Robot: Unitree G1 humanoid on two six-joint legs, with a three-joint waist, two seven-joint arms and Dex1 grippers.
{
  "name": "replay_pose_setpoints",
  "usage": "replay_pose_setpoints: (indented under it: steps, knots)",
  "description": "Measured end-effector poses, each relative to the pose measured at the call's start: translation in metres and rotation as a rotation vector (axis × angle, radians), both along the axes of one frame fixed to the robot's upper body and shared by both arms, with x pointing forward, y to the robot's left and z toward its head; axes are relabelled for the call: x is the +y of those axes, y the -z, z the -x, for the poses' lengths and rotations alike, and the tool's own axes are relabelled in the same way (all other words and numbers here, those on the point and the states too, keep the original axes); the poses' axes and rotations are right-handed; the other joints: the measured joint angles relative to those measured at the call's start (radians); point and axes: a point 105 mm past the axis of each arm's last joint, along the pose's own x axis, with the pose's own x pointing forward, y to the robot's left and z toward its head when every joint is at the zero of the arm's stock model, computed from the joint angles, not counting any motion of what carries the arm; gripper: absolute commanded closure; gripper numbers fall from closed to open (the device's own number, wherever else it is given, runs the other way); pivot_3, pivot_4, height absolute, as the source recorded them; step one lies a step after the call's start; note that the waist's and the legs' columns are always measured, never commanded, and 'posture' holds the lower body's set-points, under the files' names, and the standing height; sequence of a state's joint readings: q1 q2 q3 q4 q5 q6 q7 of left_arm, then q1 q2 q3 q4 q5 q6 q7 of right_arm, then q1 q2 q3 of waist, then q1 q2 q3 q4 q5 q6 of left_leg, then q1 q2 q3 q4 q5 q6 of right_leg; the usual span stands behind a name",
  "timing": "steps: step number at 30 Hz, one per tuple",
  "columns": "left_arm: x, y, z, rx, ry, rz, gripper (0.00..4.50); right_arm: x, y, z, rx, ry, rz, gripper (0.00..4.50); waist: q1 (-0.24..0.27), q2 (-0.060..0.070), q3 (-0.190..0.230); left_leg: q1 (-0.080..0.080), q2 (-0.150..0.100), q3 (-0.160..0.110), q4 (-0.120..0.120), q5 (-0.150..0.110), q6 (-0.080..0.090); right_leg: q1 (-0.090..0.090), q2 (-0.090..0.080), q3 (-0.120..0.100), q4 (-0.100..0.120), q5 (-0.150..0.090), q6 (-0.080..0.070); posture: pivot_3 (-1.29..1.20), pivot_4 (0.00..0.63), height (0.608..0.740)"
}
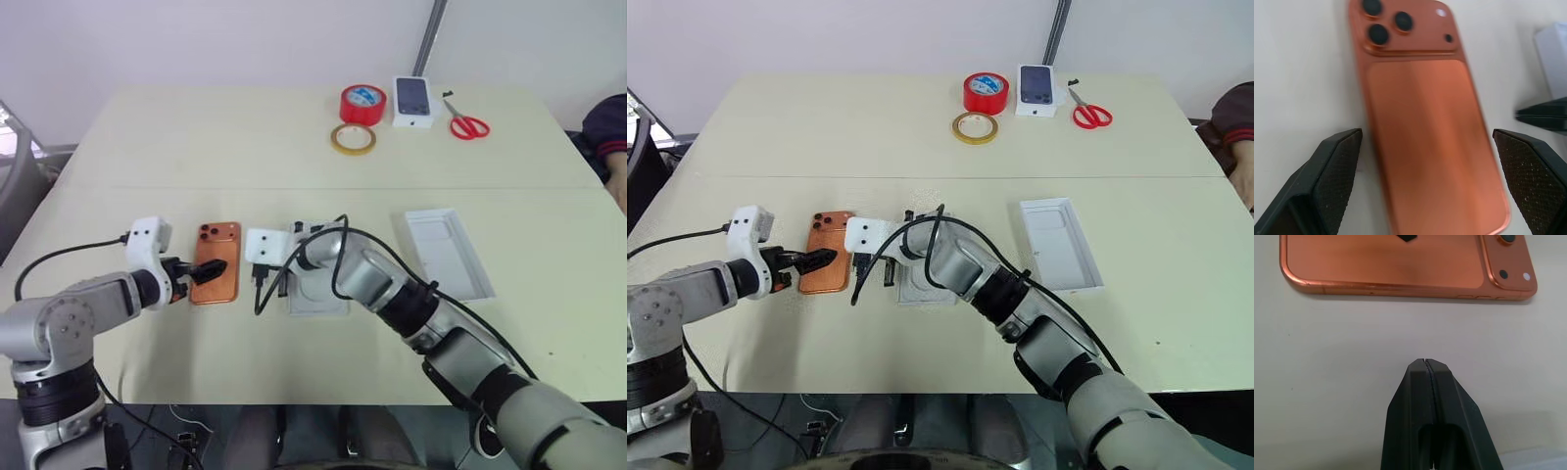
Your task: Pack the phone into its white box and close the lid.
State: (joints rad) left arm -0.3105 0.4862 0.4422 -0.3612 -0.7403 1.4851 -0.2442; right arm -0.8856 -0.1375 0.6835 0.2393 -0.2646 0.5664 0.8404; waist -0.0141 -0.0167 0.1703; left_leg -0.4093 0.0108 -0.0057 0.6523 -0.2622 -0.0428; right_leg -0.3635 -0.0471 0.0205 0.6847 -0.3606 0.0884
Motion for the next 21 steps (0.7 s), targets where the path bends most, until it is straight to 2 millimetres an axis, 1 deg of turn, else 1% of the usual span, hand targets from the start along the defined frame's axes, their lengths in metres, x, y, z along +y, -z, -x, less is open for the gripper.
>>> replay_pose_setpoints:
  steps: [3, 6, 11, 15, 18, 20, 21]
  knots:
    - [-0.015, 0.001, 0.000, 0.007, 0.029, 0.037, 0.02, 0.000, 0.000, 0.000, -0.007, -0.007, 0.003, 4.50, 0.003, 0.000, 0.000, 0.000, -0.001, 0.000, 0.000, 0.000, 0.000, 0.001, -0.001, 0.000, 0.000, 0.000, 0.000, 0.00, 0.150, 0.736]
    - [-0.024, 0.001, 0.001, 0.011, 0.049, 0.059, 0.02, 0.000, 0.000, 0.001, -0.006, -0.010, 0.006, 4.50, 0.004, 0.000, -0.001, 0.000, -0.001, -0.001, 0.000, 0.000, 0.000, 0.001, -0.001, -0.001, 0.000, 0.000, 0.000, 0.00, 0.150, 0.736]
    - [-0.032, 0.002, 0.000, 0.011, 0.046, 0.073, 0.02, -0.006, 0.001, -0.001, -0.020, 0.000, 0.019, 4.50, 0.004, 0.000, -0.001, 0.001, -0.001, -0.001, 0.000, 0.000, 0.000, 0.002, -0.001, -0.001, -0.001, 0.000, 0.000, 0.00, 0.150, 0.736]
    - [-0.035, 0.002, -0.002, 0.007, 0.017, 0.117, 0.02, -0.009, 0.002, -0.002, -0.024, 0.008, 0.023, 4.50, 0.005, 0.000, -0.002, 0.002, -0.002, -0.002, 0.001, 0.000, 0.000, 0.004, -0.001, -0.002, -0.001, 0.000, 0.000, 0.00, 0.150, 0.736]
    - [-0.043, 0.001, -0.004, 0.009, 0.022, 0.191, 0.02, -0.009, 0.002, -0.001, -0.025, 0.008, 0.021, 4.50, 0.006, 0.000, -0.002, 0.002, -0.002, -0.002, 0.001, 0.000, 0.000, 0.004, -0.001, -0.002, -0.001, 0.000, 0.000, 0.00, 0.150, 0.736]
    - [-0.053, 0.001, -0.004, 0.019, 0.058, 0.237, 0.02, -0.009, 0.003, 0.000, -0.025, 0.005, 0.017, 4.50, 0.004, 0.000, -0.002, 0.001, -0.002, -0.002, 0.001, 0.000, 0.000, 0.004, -0.001, -0.002, -0.001, 0.000, 0.000, 0.00, 0.150, 0.736]
    - [-0.055, 0.000, -0.005, 0.022, 0.060, 0.249, 0.02, -0.009, 0.003, 0.000, -0.026, 0.005, 0.017, 4.50, 0.002, 0.000, -0.002, 0.001, -0.002, -0.002, 0.001, 0.000, 0.000, 0.004, -0.001, -0.002, -0.001, 0.000, 0.000, 0.00, 0.150, 0.736]
